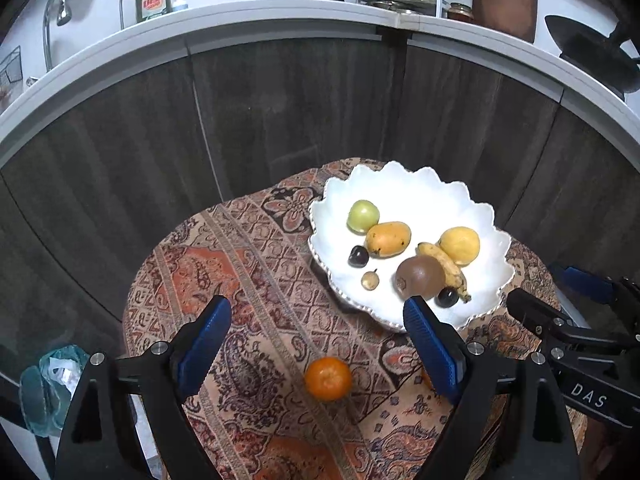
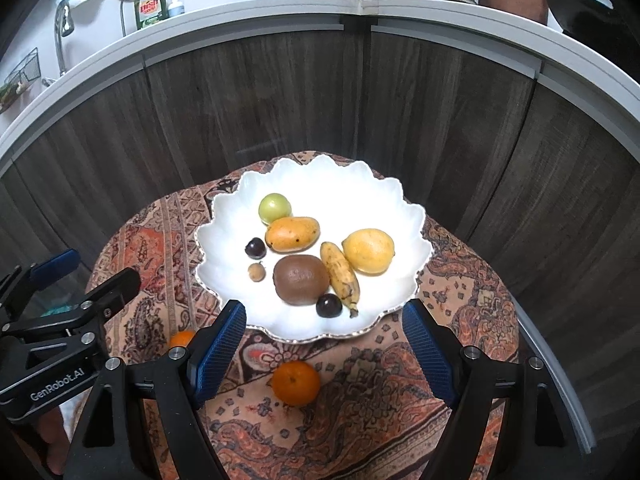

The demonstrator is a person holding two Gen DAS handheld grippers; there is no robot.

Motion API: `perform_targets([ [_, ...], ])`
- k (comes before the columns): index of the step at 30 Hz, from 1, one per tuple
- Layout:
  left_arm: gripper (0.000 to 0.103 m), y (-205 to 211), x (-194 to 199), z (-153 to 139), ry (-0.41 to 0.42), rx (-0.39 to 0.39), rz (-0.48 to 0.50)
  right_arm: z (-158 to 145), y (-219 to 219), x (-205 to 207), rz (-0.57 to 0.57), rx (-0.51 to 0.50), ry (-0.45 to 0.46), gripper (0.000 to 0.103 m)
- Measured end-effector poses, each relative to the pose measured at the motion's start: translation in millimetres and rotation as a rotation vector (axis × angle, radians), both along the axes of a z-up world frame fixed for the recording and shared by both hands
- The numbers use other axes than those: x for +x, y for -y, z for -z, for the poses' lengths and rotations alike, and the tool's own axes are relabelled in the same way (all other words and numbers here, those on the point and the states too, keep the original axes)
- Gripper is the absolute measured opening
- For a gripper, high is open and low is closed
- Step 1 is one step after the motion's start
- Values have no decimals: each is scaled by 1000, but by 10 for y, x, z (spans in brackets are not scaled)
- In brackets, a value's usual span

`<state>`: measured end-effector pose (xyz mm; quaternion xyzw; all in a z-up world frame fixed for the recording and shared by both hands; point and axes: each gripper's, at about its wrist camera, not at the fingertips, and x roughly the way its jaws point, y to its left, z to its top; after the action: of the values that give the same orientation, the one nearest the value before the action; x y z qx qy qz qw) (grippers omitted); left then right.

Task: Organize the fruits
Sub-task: 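Withdraw both tools from the bowl back toward the two oranges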

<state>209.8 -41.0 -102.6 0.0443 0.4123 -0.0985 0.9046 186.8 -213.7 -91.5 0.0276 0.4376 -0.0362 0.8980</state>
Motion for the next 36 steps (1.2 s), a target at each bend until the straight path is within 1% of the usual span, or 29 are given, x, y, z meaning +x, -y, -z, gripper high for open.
perform_targets([
  [6,88,-84,-36,178,-31,12,-16,159,-34,-32,26,-14,-19,81],
  [17,88,-119,-88,556,-72,16,-21,591,-63,-74,56,-15,-62,81],
  [27,88,-122,-64,896,-103,36,-15,903,-144,-80,42,-51,-99,81],
  [36,87,-68,2,1172,-150,47,-2,1124,-192,-59,19,-49,-130,81],
])
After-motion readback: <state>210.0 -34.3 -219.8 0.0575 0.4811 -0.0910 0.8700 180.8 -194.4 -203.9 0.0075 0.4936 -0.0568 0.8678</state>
